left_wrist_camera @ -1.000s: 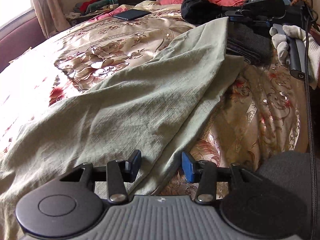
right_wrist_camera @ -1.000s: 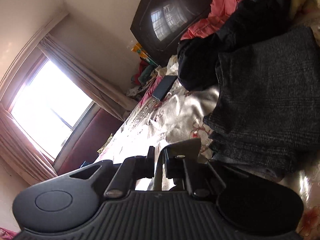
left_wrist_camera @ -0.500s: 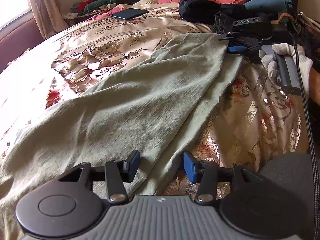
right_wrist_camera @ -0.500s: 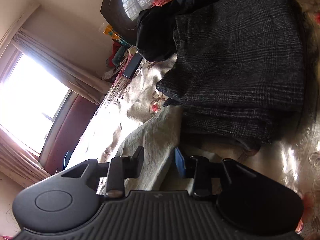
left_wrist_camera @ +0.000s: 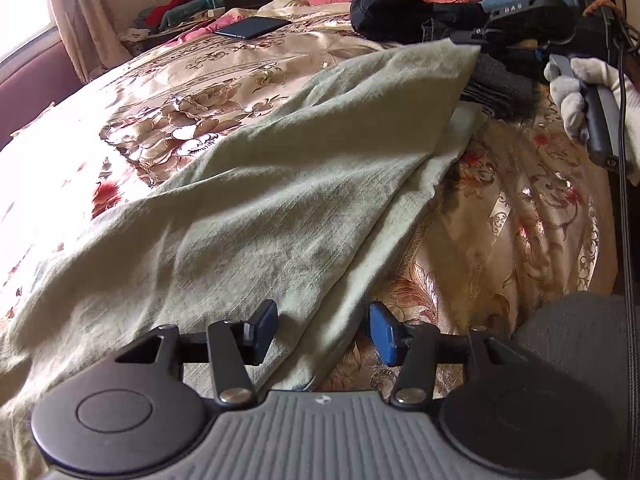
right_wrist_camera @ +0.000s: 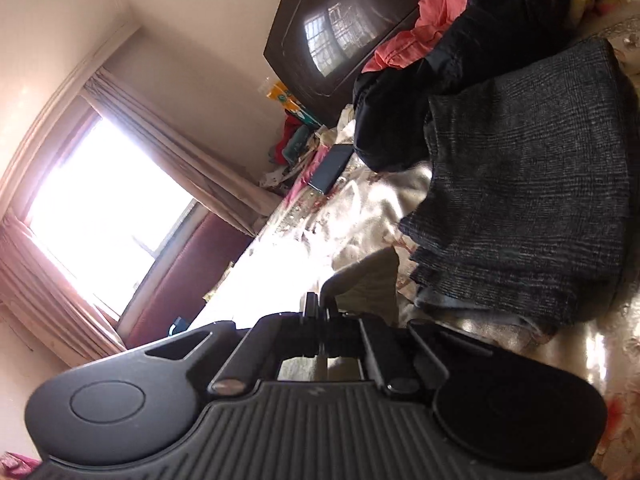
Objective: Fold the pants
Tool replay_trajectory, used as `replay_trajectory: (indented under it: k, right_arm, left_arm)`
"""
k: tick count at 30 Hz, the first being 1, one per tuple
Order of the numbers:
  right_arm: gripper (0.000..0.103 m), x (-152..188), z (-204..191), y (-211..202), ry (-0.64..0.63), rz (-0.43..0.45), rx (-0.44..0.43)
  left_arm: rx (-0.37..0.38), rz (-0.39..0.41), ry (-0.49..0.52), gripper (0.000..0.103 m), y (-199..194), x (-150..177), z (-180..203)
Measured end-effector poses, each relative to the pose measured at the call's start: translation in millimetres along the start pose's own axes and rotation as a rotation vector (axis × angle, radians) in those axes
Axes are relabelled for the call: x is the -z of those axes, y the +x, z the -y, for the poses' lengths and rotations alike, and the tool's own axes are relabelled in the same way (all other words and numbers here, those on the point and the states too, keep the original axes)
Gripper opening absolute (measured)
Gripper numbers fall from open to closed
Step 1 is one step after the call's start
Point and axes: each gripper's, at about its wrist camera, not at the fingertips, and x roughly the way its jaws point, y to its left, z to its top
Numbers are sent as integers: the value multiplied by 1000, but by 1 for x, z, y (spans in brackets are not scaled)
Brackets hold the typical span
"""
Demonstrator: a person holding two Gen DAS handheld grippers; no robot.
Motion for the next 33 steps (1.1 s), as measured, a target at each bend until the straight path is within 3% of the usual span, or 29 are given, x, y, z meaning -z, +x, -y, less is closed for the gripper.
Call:
replay_trajectory:
  k: [2,4,8,9,11,13,15,19,21,25,28,30,33]
  right_arm:
    - [8,9,18,6,17,-63,69]
    - [8,16,36,21,119,-115,99]
    - [13,18,44,28,158,-110,110]
    - [22,17,43,30,154,-110,104]
    - [23,11,35,34,120,-94,110]
    - [10,3,19,34,33,-56,116]
    - [10,-1,5,28,-33,-14,118]
    - [14,6,1,45,-67,-126,217]
    - [14,14,-1,38,-68,-135,215]
    - [32,27,-2,5,-50,-123,237]
    - [32,39,-15,-19,-106,-135,268]
    - [32,49,-33,-32,-155,-153,246]
    - [32,77,-80,-36,-321,-244,119]
  left_arm:
    - [1,0,-10,63,0,0,-1]
    - [0,-1,-6,63,0,0,0]
    - [-2,-5,13,63,-1,-1,1]
    - [-3,-7,16,63,-1,-1,1]
    - [-6,-10,21,63,-4,0,1]
    - [-11,-7,26,63,-8,2,1]
    - [-11,-7,17,63,-12,6,-1]
    - [-7,-6,-22,63,-17,17,-5]
    - [-16,7,-29,63,-21,22,-7]
    - [-39,14,-23,63,-30,30,-14]
    - [-55,32,-32,63,-47,38,-22]
    - [-74,44,-49,63,-61,48,-30]
    - [-121,43,-74,63,-76,65,-43]
